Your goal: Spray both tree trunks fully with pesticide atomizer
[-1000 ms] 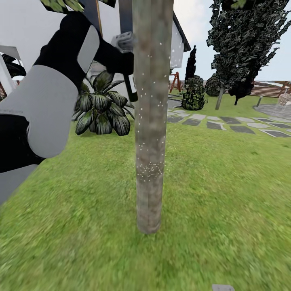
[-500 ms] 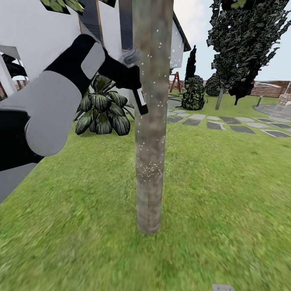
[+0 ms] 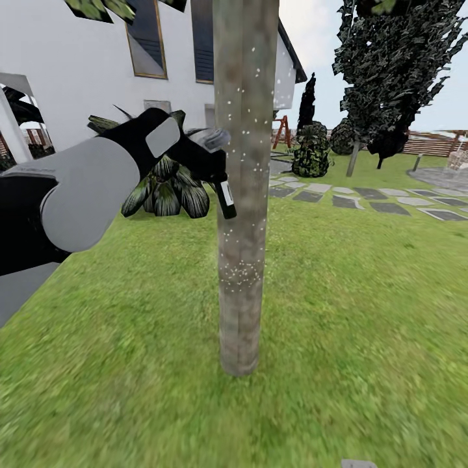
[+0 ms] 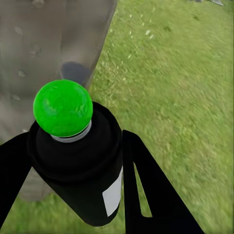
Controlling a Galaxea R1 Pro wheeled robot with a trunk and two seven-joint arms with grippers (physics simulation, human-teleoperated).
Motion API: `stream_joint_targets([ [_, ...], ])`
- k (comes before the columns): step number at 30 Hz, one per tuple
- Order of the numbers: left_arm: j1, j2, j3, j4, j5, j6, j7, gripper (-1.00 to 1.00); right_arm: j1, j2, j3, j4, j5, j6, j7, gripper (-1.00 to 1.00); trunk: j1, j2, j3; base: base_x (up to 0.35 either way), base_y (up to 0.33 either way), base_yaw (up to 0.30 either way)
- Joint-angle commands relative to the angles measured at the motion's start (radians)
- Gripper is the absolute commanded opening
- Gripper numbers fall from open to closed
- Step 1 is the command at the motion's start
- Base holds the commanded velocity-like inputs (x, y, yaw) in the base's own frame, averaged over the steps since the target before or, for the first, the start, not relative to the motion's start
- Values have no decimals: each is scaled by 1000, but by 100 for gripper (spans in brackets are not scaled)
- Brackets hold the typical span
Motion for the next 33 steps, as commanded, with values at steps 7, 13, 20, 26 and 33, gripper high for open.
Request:
stream_joint_targets([
  [7, 38, 0, 2, 4, 1, -115, -5, -100, -2, 2, 9, 4, -10, -7, 0, 100, 0, -1, -2, 0, 0, 0],
  [13, 86, 0, 1, 4, 0, -142, -176, -100, -2, 2, 9, 4, -10, -7, 0, 100, 0, -1, -2, 0, 0, 0],
  [20, 151, 0, -2, 4, -5, -175, -195, -100, -2, 1, 9, 4, -10, -7, 0, 100, 0, -1, -2, 0, 0, 0],
  [26, 161, 0, -2, 4, -102, -207, -195, -100, -2, 1, 9, 4, -10, -7, 0, 100, 0, -1, -2, -17, 0, 0],
  [33, 214, 0, -2, 4, -140, -247, -196, -100, -2, 1, 9, 4, -10, -7, 0, 100, 0, -1, -2, -99, 0, 0],
])
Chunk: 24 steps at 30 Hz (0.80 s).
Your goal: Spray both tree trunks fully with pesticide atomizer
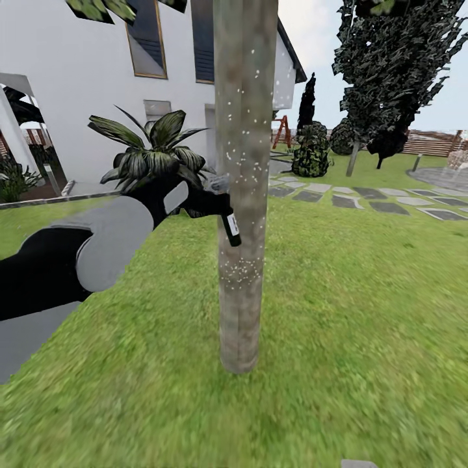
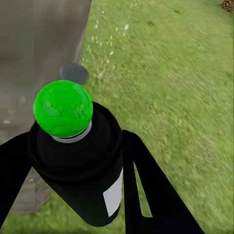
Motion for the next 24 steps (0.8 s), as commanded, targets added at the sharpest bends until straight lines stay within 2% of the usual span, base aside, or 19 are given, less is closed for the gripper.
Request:
stream_joint_targets([
  [1, 28, 0, 3, -1, 9, -28, 2, -100, -2, 1, 9, 4, -10, -7, 0, 100, 0, -2, -1, -10, 0, 0],
  [2, 57, 0, 3, -1, 9, -59, 2, -100, -2, 0, 9, 4, -10, -7, 0, 100, 0, -2, -1, -5, 0, 0],
  [5, 99, 0, 3, -1, 8, -83, 2, -100, -2, 0, 9, 4, -10, -7, 0, 100, 0, -2, -1, -3, 0, 0],
  [6, 128, 0, 4, -1, 7, -95, 3, -100, -2, 1, 9, 4, -10, -7, 0, 100, 0, -2, -1, 0, 0, 0],
  [8, 170, 0, 4, -1, 3, -143, 4, -100, -2, 1, 9, 4, -10, -7, 0, 100, 0, -2, -1, 0, 0, 0],
  [10, 213, 0, 5, -1, -22, -194, 5, -100, -2, 0, 9, 4, -10, -7, 0, 100, 0, -2, -1, 0, 0, 0],
  [12, 271, 0, 5, -1, -83, -230, 8, -100, -2, 0, 9, 4, -10, -7, 0, 100, 0, -2, -1, 0, 0, 0],
  [14, 301, 0, 6, -1, -104, -269, 8, -100, -2, 0, 9, 4, -10, -7, 0, 100, 0, -2, -1, 0, 0, 0],
  [17, 352, 0, 7, -1, -117, -317, 8, -100, -2, 0, 9, 4, -10, -7, 0, 100, 0, -2, -1, 0, 0, 0],
  [24, 456, 0, 7, 0, -121, -419, 8, -100, -2, -2, 7, 4, -11, -9, 0, 100, 0, -2, -1, 0, 0, 0],
])
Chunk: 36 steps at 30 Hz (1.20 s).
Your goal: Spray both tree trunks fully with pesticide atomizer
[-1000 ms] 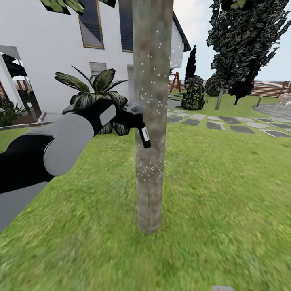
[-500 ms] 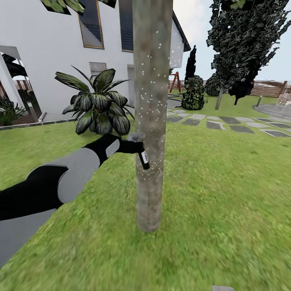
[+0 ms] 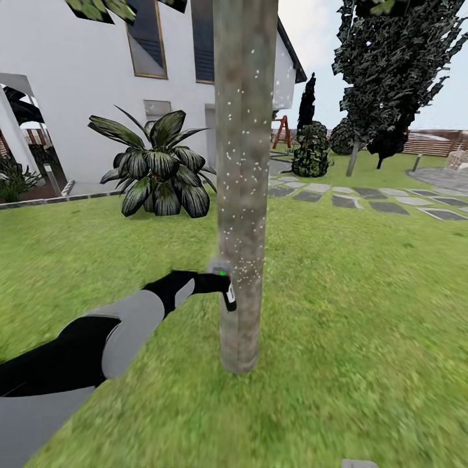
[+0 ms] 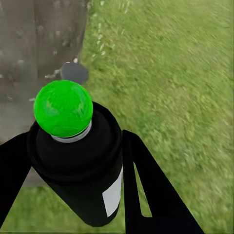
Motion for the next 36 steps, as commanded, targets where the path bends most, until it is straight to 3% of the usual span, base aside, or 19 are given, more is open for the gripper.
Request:
stream_joint_targets([
  [1, 13, 0, 8, -2, -1, 0, -3, -100, -2, -1, 8, 4, -11, -7, 0, 100, 0, -1, -1, 0, 0, 0],
  [4, 78, 0, 8, -4, -1, -79, -3, -100, -2, -4, 9, 3, -11, -9, -2, 100, 0, -1, -1, 0, 40, 0],
  [7, 118, 0, 8, -4, -1, -104, -2, -100, -2, -3, 9, 3, -11, -9, -2, 100, 0, -1, -1, 0, 253, 0],
  [25, 131, 0, 8, -4, -3, -109, -1, -100, -2, 0, 9, 3, -11, -9, -2, 100, 0, -1, -1, 39, 346, 0],
  [29, 179, 0, 6, -5, -2, -154, -4, -100, -2, 0, 9, 3, -11, -9, -2, 100, 0, -1, -1, 176, 350, 0],
  [36, 185, 0, 6, -5, -3, -164, -6, -100, -2, 1, 9, 4, -11, -8, -2, 100, 0, -1, -1, 160, 350, -27],
])
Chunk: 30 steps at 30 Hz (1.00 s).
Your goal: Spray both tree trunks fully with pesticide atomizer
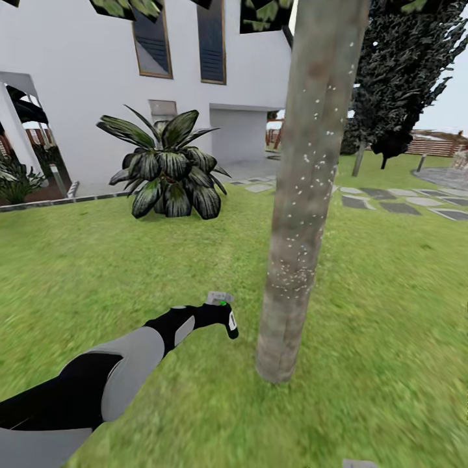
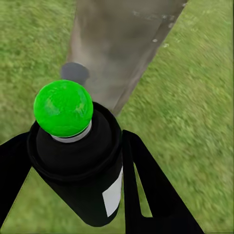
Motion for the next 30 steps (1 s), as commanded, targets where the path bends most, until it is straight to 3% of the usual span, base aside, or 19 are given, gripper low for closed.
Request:
stream_joint_targets([
  [1, 0, 0, 3, -3, -3, 6, -2, -100, -2, 0, 9, 5, -10, -7, 0, 100, 0, -1, -1, 49, 350, -195],
  [18, 0, 0, 3, -2, -3, 9, -3, -100, -2, 0, 9, 5, -10, -7, 1, 100, 0, -1, -1, -63, 350, -281],
  [30, 0, 0, 3, -2, -3, 10, -3, -100, -2, 1, 9, 5, -10, -7, 1, 100, 0, -1, -1, 125, 344, -32],
])
